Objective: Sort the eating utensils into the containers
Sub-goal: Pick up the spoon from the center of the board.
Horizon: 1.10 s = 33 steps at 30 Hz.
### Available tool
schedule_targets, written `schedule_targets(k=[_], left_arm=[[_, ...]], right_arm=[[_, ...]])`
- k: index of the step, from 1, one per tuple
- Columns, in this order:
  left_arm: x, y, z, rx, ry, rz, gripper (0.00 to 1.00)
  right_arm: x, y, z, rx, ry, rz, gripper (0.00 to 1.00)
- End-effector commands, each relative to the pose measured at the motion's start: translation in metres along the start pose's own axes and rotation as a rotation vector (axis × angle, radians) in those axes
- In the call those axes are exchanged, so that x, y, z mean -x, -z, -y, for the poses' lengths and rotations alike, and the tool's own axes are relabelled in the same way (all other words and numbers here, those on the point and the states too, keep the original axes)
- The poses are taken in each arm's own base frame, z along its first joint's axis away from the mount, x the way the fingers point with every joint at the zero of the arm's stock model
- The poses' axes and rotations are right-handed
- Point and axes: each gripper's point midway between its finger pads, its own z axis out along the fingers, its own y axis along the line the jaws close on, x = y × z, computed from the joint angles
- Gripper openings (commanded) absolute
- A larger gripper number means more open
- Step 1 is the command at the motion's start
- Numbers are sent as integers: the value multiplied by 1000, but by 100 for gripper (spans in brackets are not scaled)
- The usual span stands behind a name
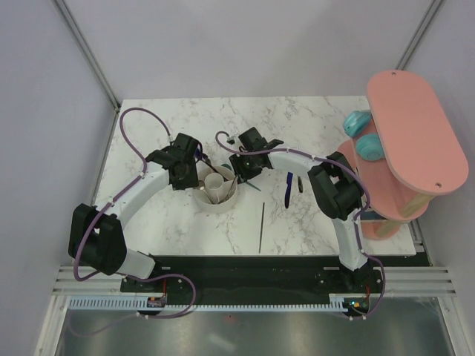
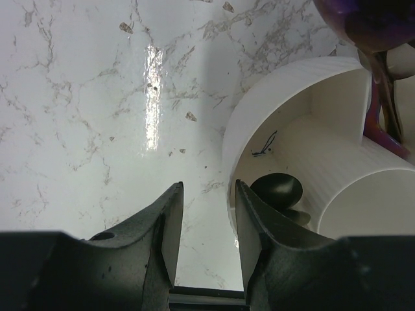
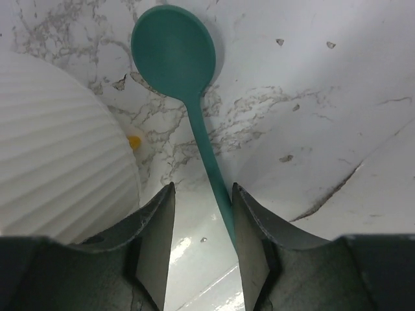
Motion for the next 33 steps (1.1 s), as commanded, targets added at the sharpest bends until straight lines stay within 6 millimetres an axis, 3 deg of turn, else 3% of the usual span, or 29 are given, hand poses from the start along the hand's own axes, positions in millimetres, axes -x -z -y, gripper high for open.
schedule_targets(k=[1,9,12,17,19,20,21,28,32,33], left_arm=[[4,6,-2,-5,27,24,45],[6,7,0,-10,17,16,45],[6,7,0,-9,10,13,45],[7,7,1,-9,5,12,45],[6,7,1,-7,6,9,45],[6,6,1,-8,6,8,45],[6,6,1,-8,6,7,45],[8,6,3,-14,19,10,45],[5,0,8,-34,10,-10,45],[3,-3,10,-39,4,-21,45]], right_arm=[[13,-12,6,-43,8,43,47],[14,-26,20,-101,13,41,45],[14,-30,25,-119,21,29,31],[5,-31,30,-147,31,0,20],[1,-30,36,-178,33,-20,10],[-2,-30,37,-184,35,-27,0],[-7,-30,40,-195,32,-41,0],[-33,-11,55,-228,-13,-106,0],[-42,20,57,-237,-37,-94,0],[-53,24,60,-242,-52,-111,0]])
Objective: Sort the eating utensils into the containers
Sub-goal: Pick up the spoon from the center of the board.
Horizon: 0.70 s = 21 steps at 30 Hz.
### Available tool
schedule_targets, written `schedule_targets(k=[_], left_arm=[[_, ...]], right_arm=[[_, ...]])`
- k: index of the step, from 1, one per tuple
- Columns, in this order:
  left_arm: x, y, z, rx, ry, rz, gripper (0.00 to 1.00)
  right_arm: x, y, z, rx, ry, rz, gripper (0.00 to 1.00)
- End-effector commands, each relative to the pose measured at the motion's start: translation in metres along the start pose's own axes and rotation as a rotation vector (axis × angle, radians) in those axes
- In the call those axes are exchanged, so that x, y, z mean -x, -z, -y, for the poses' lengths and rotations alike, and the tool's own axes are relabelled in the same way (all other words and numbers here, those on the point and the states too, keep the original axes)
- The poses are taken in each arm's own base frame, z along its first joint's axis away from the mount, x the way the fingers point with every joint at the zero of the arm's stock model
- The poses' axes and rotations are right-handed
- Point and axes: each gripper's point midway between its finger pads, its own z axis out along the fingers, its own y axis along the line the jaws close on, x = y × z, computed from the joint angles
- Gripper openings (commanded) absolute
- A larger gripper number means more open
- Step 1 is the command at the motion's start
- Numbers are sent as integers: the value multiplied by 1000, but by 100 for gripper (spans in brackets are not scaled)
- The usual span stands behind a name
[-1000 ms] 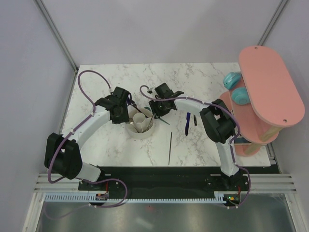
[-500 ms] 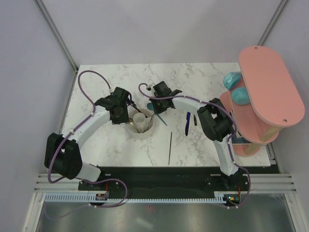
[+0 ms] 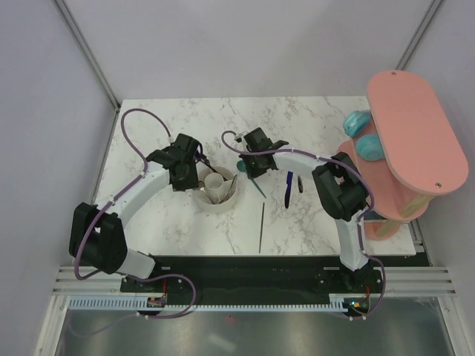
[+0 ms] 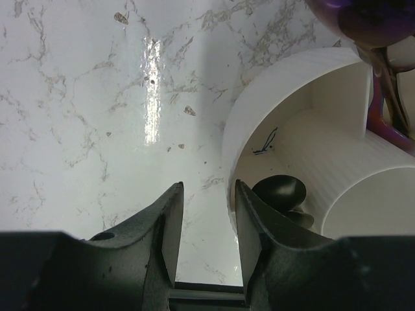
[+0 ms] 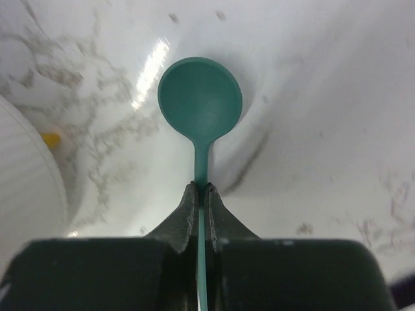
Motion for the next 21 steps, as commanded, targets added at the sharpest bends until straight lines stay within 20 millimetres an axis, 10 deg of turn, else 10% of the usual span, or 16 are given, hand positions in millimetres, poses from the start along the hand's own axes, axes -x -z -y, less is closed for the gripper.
schedule_targets(k=[1,7,21], left_arm=[[4,-6,11,-36,6,-17,45],[10,-18,19,-45,-17,-22,45],[43,-38,21,-1,-185,40,45]], right_arm=[[-51,32,28,-86,-42,-131,0],[-34,52,26,-77,-65,-71,0],[101,111,12,-23,-65,232,0]])
